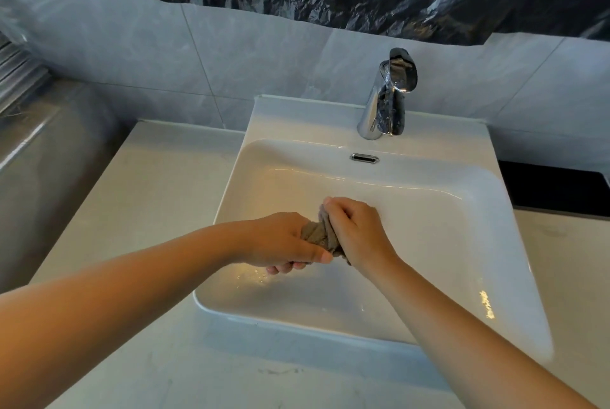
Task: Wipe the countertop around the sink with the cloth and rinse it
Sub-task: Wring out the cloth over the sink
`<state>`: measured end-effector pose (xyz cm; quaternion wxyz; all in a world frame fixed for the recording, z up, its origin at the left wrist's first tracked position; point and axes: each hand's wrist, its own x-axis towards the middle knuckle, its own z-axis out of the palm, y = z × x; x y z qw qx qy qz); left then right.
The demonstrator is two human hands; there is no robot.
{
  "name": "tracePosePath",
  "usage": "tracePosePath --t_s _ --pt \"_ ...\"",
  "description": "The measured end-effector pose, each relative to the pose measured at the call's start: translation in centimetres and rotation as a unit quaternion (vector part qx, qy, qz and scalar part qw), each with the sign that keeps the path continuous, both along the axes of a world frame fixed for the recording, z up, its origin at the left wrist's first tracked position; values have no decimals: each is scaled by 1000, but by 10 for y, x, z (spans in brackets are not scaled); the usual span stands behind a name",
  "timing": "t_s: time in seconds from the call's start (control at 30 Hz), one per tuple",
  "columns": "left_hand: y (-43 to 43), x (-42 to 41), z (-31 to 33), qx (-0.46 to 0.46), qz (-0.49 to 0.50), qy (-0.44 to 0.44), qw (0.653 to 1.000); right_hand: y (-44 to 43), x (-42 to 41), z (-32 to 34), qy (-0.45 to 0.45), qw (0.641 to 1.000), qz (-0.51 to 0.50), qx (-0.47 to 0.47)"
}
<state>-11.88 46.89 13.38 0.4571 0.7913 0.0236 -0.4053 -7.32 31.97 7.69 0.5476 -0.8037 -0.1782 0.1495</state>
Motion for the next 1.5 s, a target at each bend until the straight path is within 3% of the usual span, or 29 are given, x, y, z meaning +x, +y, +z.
tracePosePath --t_s 0.1,0.17,0.23,0.33,0.47,0.5,0.57,0.63,0.7,0.8,0.9,0.97,1.03,1.13,1.23,1.33,1.4,1.5 --pt "-10 -1 -3 130 -41 -106 985 -4 1 -2 86 996 -12 -4" --pt "-16 -3 -6 260 -98 -200 940 -3 5 -4 168 985 -30 -21" --pt "-19 -4 -12 353 -169 -270 880 -1 7 -4 226 969 -20 -102" --pt "-19 -2 -22 401 -251 -321 820 -1 10 -4 302 934 -7 -192" --pt "-17 2 -27 408 -248 -353 805 -1 15 6 365 905 2 -216" --pt "-15 2 -27 392 -221 -352 821 -3 16 8 342 916 0 -210" --pt "-13 -1 -23 319 -137 -304 887 -9 16 15 245 951 20 -186" --pt "-8 -4 -17 172 -37 -186 967 -23 10 25 130 982 41 -127" --pt "-1 -7 -11 -24 51 -22 998 -42 -3 33 44 996 59 -44" --pt "15 -6 -6 -248 85 189 946 -60 -23 33 -81 992 57 76" --pt "22 -2 -5 -401 24 353 845 -58 -29 20 -234 969 -1 81" --pt "17 -1 -6 -457 7 400 795 -50 -24 16 -314 945 -57 74" --pt "10 0 -8 -475 11 425 770 -38 -15 15 -349 927 -114 70" --pt "3 4 -6 -458 -4 423 782 -21 -1 22 -311 932 -165 83" --pt "2 10 2 -410 -20 410 815 -19 0 27 -235 959 -72 142" --pt "3 11 10 -342 -37 383 857 -25 -5 26 -209 969 8 134" --pt "1 10 12 -294 -28 353 888 -29 -6 22 -184 977 23 110" --pt "-7 7 15 -245 11 293 924 -33 -3 17 -68 994 15 89"
